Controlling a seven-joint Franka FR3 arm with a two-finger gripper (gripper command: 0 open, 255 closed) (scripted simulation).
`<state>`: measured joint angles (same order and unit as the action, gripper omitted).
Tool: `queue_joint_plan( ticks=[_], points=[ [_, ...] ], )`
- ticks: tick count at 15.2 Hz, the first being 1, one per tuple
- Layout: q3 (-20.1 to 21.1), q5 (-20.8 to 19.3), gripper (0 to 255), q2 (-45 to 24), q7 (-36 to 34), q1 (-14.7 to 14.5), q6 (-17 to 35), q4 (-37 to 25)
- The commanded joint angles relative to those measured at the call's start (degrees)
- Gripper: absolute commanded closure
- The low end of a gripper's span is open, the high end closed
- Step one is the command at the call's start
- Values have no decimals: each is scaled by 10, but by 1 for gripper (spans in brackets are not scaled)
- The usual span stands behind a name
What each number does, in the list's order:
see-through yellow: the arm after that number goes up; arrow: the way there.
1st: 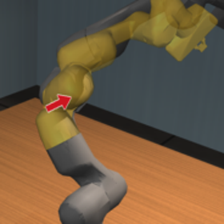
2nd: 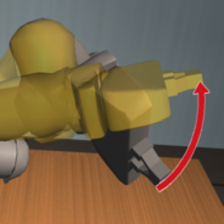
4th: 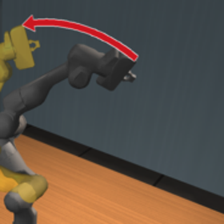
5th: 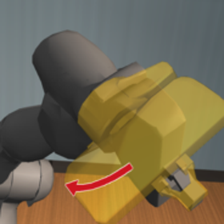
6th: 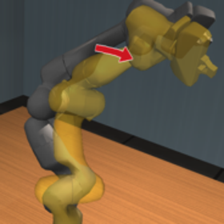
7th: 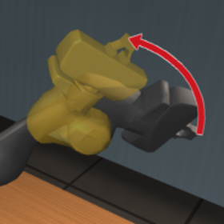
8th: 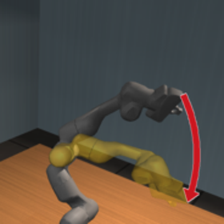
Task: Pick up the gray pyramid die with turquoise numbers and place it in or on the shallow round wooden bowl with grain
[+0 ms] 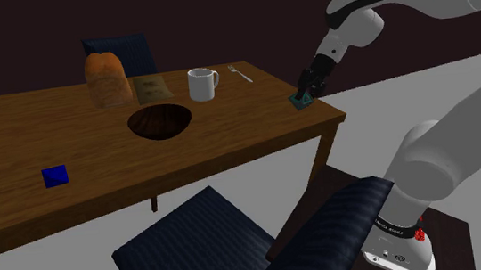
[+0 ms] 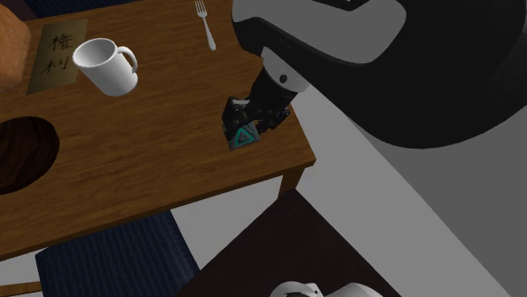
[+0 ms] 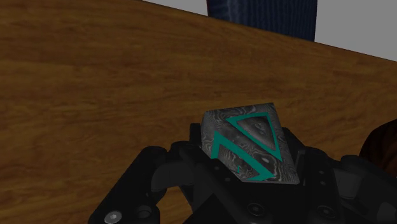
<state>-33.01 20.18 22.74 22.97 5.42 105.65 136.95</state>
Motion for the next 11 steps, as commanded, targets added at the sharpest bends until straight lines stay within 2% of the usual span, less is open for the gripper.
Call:
queue_joint_plan(
  ticks=[1, 4, 11],
  points=[
    [0, 0, 255, 0, 0, 0, 0, 0],
    [0, 0, 255, 0, 0, 0, 0, 0],
    [9, -8, 255, 17, -30, 2, -46, -38]
  ],
)
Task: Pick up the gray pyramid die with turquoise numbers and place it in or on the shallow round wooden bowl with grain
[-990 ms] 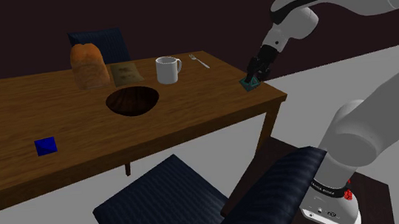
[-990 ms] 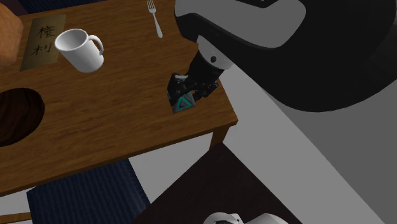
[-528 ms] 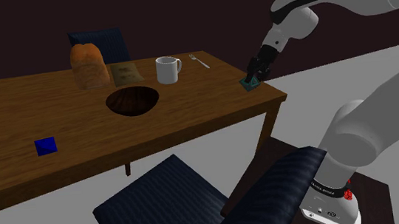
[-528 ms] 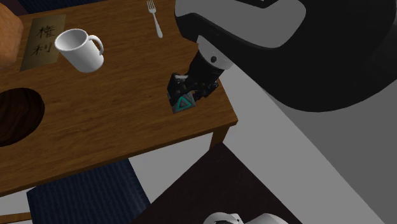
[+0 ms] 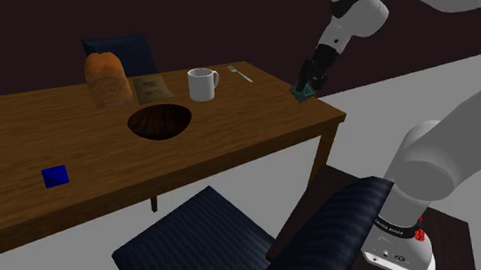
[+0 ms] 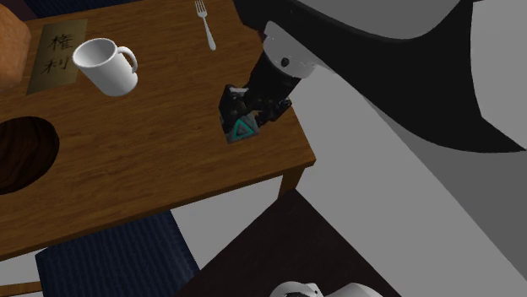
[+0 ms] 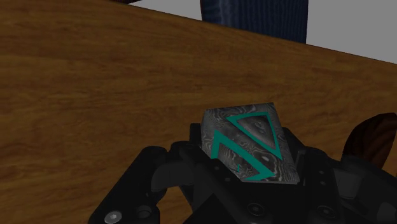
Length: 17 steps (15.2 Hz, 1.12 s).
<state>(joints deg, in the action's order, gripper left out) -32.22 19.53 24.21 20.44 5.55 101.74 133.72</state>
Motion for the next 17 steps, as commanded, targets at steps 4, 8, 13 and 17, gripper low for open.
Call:
queue_joint_plan(
  ticks=[4, 8, 13, 17],
  points=[
    [6, -4, 255, 10, -20, 0, -33, -29],
    [9, -5, 255, 14, -34, 0, -60, -55],
    [13, -5, 255, 17, -51, -2, -92, -90],
    [14, -3, 255, 17, -63, -4, -116, -117]
  ],
)
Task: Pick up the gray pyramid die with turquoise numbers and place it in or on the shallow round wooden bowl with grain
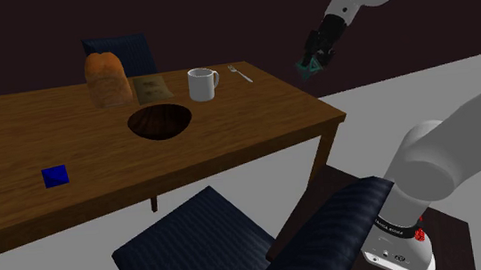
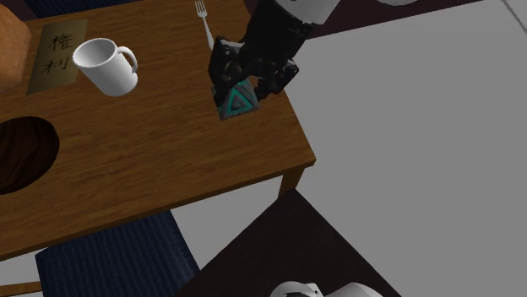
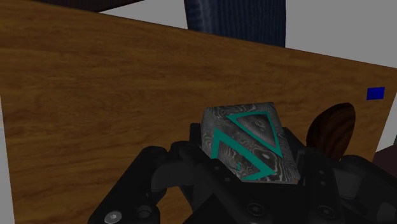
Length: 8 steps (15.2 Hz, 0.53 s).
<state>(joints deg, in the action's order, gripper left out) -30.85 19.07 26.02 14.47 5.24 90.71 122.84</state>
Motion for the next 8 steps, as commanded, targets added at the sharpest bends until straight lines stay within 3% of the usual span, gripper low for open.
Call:
queue_joint_plan(
  ticks=[1, 8],
  points=[
    [11, 7, 255, -1, -15, -6, 3, -4],
    [80, 53, 255, -20, -87, -45, 68, 5]
  ],
)
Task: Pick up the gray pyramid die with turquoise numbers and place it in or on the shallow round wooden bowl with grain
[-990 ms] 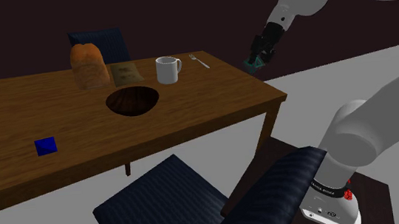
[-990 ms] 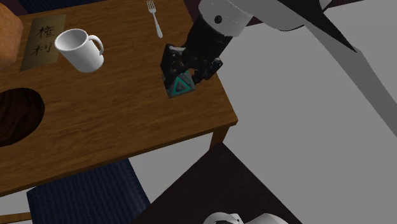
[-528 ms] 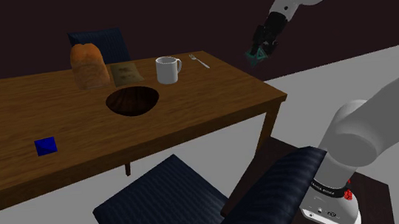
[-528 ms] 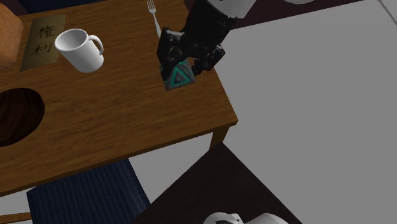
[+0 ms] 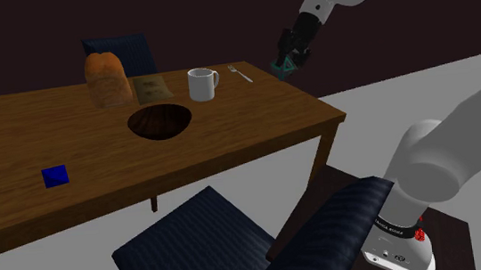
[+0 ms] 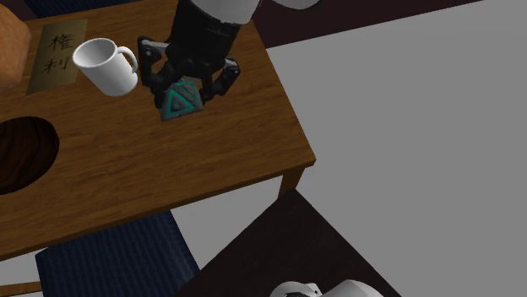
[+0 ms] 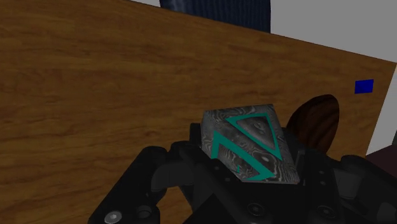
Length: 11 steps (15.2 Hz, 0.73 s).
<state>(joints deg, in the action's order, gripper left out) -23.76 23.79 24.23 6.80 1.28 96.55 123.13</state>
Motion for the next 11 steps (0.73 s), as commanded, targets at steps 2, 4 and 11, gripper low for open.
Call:
queue_joint_plan(
  ticks=[2, 4, 11],
  points=[
    [27, 19, 255, -13, -29, -17, 27, -2],
    [44, 31, 255, -26, -47, -29, 44, -8],
    [98, 68, 255, -90, -108, -71, 99, -54]
  ],
)
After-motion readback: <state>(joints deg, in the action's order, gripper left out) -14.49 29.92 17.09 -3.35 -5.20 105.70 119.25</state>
